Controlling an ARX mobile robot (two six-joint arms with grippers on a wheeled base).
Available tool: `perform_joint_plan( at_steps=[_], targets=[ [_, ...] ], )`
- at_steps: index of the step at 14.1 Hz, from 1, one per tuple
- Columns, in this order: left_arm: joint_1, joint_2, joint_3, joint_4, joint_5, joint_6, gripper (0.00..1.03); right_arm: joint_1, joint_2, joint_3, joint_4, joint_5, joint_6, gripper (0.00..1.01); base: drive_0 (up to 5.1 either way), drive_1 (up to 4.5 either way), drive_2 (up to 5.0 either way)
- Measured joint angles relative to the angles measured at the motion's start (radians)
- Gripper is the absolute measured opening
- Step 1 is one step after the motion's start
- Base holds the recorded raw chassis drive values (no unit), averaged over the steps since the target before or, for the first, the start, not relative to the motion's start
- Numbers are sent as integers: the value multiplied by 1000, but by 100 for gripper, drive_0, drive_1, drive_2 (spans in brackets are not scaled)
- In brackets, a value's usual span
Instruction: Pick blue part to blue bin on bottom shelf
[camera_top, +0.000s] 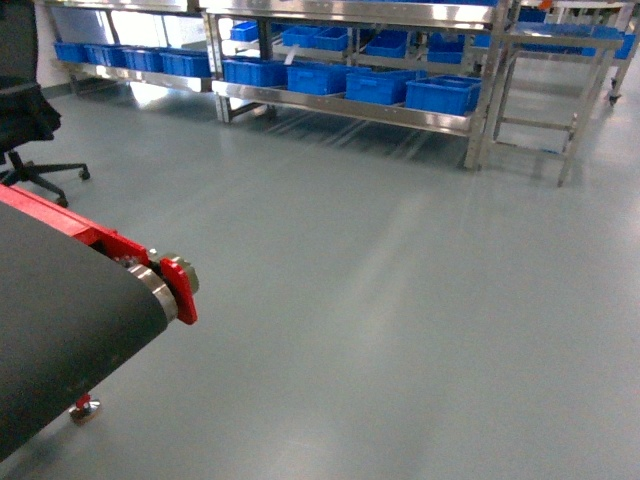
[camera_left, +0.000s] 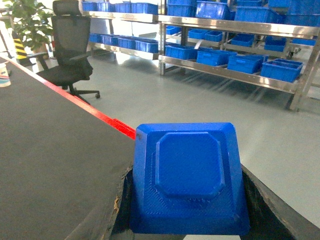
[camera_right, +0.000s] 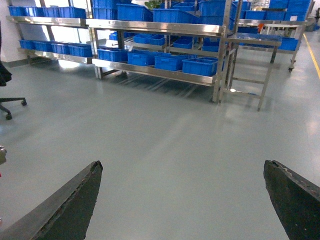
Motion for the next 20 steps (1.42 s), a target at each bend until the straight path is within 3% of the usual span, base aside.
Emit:
perform_joint_plan(
  at_steps=[20],
  targets=[
    [0,0,0,0,0,0,44,0,0,0,1,0,0,98,-146,-146,-146]
  ],
)
